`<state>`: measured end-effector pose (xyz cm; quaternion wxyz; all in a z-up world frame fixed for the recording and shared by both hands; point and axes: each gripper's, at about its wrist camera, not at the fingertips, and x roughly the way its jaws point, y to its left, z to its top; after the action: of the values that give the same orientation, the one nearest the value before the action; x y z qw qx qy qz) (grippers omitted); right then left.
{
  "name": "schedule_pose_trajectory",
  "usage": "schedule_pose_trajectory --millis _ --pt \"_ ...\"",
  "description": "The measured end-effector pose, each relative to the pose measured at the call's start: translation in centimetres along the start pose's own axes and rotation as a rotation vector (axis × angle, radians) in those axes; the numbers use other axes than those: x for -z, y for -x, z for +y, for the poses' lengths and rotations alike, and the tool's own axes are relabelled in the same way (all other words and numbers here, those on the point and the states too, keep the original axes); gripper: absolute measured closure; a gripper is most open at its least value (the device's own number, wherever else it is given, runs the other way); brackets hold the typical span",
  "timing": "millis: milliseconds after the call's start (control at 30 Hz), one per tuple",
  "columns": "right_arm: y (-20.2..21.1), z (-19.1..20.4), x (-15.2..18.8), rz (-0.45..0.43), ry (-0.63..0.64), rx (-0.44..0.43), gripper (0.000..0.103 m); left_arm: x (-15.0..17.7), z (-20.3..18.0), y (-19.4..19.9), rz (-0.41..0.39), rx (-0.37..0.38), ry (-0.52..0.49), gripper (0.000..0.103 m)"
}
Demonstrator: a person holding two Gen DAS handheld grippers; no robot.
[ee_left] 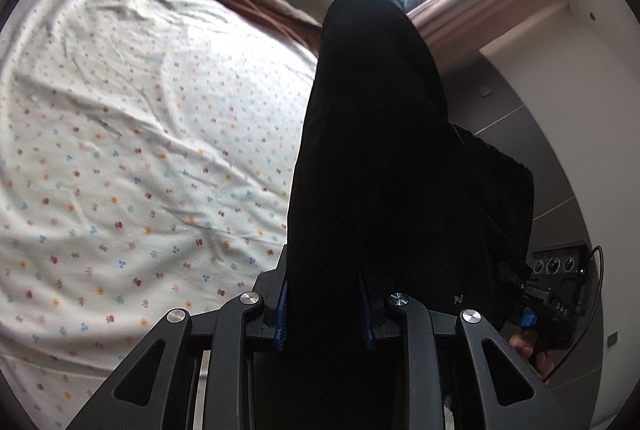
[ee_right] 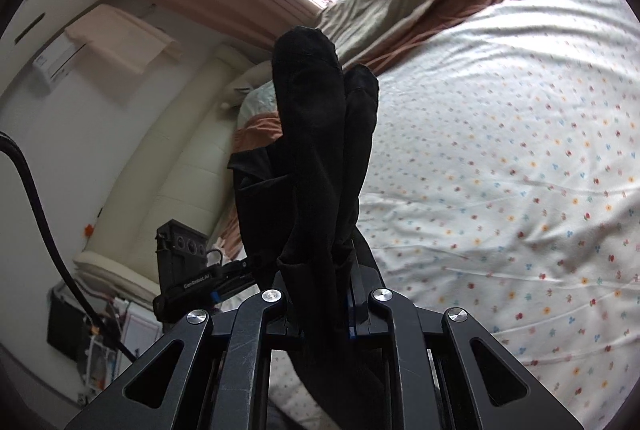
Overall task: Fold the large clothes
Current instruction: 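Lift the folded shirt with both grippers and carry it toward the sofa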
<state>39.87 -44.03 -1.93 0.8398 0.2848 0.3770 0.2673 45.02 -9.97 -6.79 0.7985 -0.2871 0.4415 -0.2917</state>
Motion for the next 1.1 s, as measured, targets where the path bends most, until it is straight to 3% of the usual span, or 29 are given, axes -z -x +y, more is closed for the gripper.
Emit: schedule_pose_trajectory --millis 233,467,833,1100 --pt "0.6 7.1 0.9 -0.009 0.088 -0.038 0.088 -1.2 -1.8 7.3 -0.103 -0.001 -0.037 0.075" --pt "-1.4 14.8 1.2 0.011 0.186 -0.094 0.088 -2.1 -2.2 15.4 -0.198 -0.038 -0.054 0.075" --pt "-6.0 26.2 3.6 0.074 0.33 -0.189 0.088 -2.5 0.2 27.6 -0.335 -0.101 -0.047 0.077" --pt "-10.7 34.3 6.9 0.144 0.426 -0.246 0.088 -2.1 4.0 35.6 -0.411 -0.161 -0.029 0.078"
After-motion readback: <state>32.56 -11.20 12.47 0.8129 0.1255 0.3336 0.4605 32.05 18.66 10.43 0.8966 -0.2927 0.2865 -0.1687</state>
